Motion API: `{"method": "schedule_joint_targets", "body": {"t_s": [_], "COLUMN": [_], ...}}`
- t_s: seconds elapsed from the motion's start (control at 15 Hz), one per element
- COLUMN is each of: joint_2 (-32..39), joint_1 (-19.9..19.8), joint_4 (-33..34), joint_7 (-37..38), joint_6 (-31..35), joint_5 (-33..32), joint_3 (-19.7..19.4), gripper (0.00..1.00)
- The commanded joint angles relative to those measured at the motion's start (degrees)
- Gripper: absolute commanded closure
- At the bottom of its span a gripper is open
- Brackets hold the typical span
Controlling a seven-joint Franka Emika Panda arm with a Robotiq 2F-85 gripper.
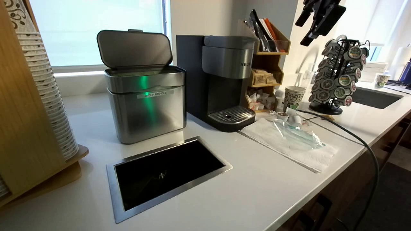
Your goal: Remove the cup off of the coffeemaker, then open the lid of the coffeemaker
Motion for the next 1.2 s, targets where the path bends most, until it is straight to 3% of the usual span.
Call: {"method": "schedule_joint_targets", "body": {"t_s": [0.0,0.07,0.13,0.4,1.13], "joint_2": [0.1,0.2,0.9,3.5,12.3], "joint_1": [-1.0,-1.1,-4.3,-7.9,-9.1], "joint_4": [0.2,0.3,0.1,0.2,2.6], "joint_7": [-0.6,-0.7,1.8,4.6,10.1], "joint_6": [0.0,0.0,3.7,12.9,27.8], "joint_5": [0.5,0.4,-6.0,-16.3,-22.3], "joint_3": [0.9,1.0,3.1,5.0,6.8], "gripper": [0.0,0.0,0.0,0.0,0.0]}}
